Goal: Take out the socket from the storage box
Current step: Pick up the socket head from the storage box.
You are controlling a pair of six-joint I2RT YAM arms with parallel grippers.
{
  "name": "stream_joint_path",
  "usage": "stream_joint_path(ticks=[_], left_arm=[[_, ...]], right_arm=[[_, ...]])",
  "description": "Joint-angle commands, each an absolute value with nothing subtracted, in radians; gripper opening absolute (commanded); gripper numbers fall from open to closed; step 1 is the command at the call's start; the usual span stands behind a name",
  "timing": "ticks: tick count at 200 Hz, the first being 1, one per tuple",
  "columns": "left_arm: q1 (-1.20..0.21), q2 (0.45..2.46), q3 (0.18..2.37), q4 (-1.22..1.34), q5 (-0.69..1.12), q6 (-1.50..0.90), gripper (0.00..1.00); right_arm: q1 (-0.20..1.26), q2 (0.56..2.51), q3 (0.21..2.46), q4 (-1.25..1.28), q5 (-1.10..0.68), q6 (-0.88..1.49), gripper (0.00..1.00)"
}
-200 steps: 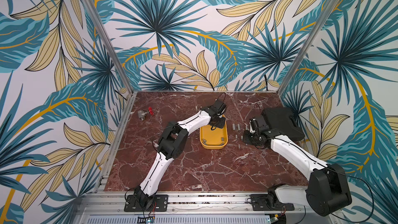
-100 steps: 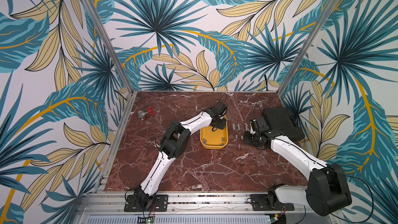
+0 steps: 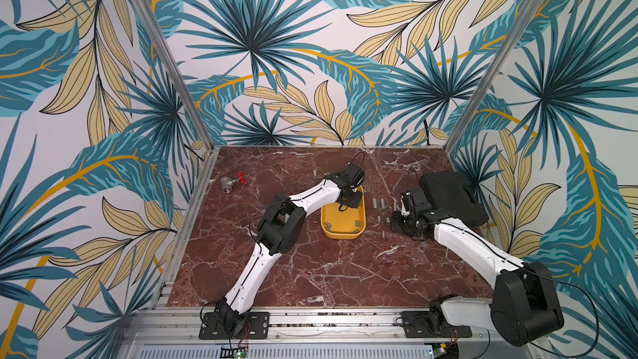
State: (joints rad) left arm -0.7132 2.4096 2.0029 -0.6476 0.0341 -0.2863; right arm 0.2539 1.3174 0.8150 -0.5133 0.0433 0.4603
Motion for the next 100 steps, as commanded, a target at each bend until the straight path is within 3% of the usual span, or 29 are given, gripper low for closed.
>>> stream_joint_path(ticks=[1, 100], left_arm=[[-0.718, 2.401, 1.981, -0.716, 0.01, -0.277, 0.25], [-0.716, 2.12, 1.87, -0.649, -0.082, -0.284, 0.18]], right_arm=[[0.25, 1.301, 0.795, -0.51, 0.037, 0.465, 0.28], [0.25, 1.289, 0.792, -0.515, 0.04, 0.462, 0.28]])
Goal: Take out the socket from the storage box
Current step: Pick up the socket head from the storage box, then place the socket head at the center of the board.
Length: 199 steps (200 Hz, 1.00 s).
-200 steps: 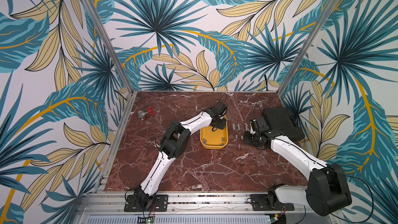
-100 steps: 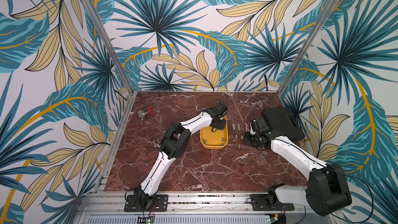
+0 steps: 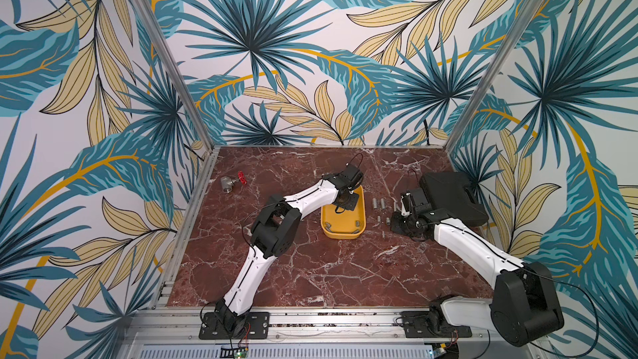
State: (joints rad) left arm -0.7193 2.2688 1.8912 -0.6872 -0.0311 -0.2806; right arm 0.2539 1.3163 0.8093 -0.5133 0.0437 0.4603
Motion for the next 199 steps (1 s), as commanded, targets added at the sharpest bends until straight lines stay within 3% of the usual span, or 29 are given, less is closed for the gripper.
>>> stream_joint_path(ticks=[1, 32, 102, 151, 199], left_arm=[[-0.715, 2.116, 1.87, -0.65, -0.083, -0.284, 0.18], [-0.665, 1.94, 1.76, -0.631, -0.098, -0.311, 0.18], [-0.494, 1.525, 1.164, -0.582, -0.115, -0.421, 0.19], [-0.489, 1.466, 0.914, -0.508, -0.073, -0.53, 0.19], [-0.496, 1.505, 0.818, -0.434, -0.013, -0.586, 0.19]], right_arm=[[0.25, 1.289, 0.792, -0.515, 0.041, 0.462, 0.28], [0.249, 1.276, 0.79, -0.526, 0.044, 0.456, 0.28], [0.247, 1.309, 0.792, -0.5, 0.009, 0.461, 0.28], [0.247, 1.341, 0.798, -0.48, -0.012, 0.466, 0.27], [0.247, 1.351, 0.799, -0.479, -0.015, 0.462, 0.28]])
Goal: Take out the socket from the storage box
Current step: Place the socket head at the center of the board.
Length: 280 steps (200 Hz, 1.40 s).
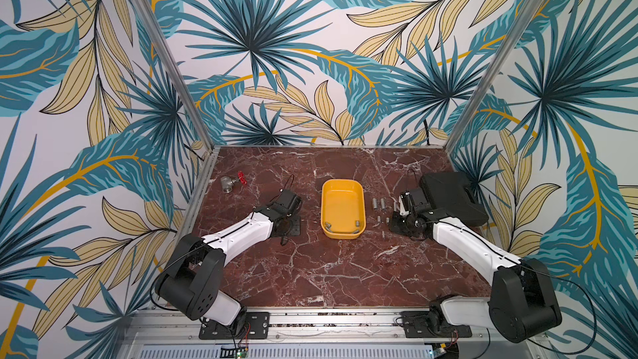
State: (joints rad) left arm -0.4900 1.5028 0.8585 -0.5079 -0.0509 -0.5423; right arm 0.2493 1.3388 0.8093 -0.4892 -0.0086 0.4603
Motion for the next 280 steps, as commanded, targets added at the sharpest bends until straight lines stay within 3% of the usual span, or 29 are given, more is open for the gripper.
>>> stream_joint_path(ticks=[1, 113, 163, 280], left_arm=[[-0.497, 1.507, 0.818, -0.433, -0.014, -0.586, 0.19], [-0.521, 1.58, 0.79, -0.428, -0.042, -0.598, 0.19], [-0.522, 1.608, 0.788, -0.424, -0.041, -0.6, 0.28], [-0.533, 1.574, 0.821, -0.475, -0.09, -0.596, 0.33]], right_arm=[[0.246, 1.351, 0.799, -0.478, -0.015, 0.463, 0.28], [0.246, 1.361, 0.798, -0.474, -0.021, 0.463, 0.27], [0.247, 1.358, 0.798, -0.479, -0.02, 0.46, 0.28], [0.247, 1.365, 0.856, -0.52, -0.015, 0.433, 0.28]])
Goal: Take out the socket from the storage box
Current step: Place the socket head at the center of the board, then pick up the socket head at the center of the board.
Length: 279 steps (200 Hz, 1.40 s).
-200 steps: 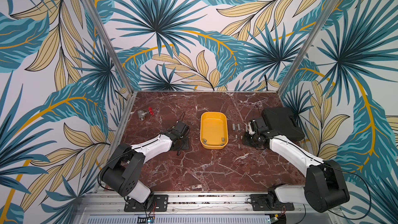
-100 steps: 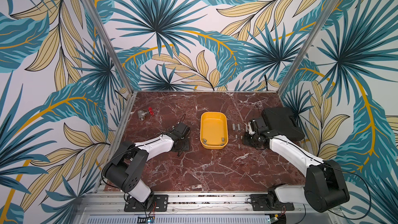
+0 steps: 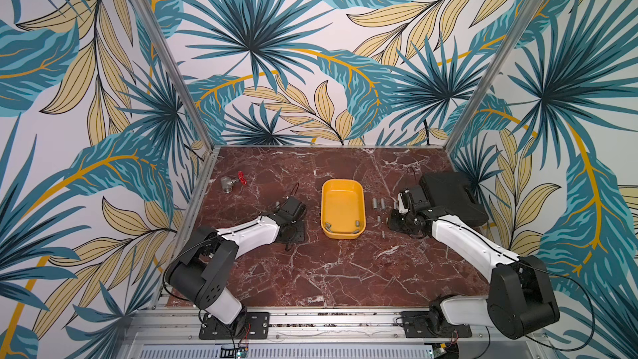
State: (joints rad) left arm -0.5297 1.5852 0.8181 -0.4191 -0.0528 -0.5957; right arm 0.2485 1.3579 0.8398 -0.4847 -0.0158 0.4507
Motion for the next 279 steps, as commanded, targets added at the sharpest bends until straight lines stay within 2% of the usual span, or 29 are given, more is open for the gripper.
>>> stream_joint_path(ticks=[1, 200, 279], left_arm=[[-0.532, 1.573, 0.821, -0.475, -0.091, -0.597, 0.33], [-0.532, 1.44, 0.86, -0.564, -0.16, -0.581, 0.34], [-0.532, 1.418, 0.856, -0.561, -0.153, -0.595, 0.37]], right_arm=[[0.247, 1.365, 0.858, -0.52, -0.015, 0.433, 0.28], [0.248, 1.377, 0.937, -0.531, -0.074, 0.412, 0.29], [0.299, 1.51, 1.053, -0.475, -0.11, 0.426, 0.33]])
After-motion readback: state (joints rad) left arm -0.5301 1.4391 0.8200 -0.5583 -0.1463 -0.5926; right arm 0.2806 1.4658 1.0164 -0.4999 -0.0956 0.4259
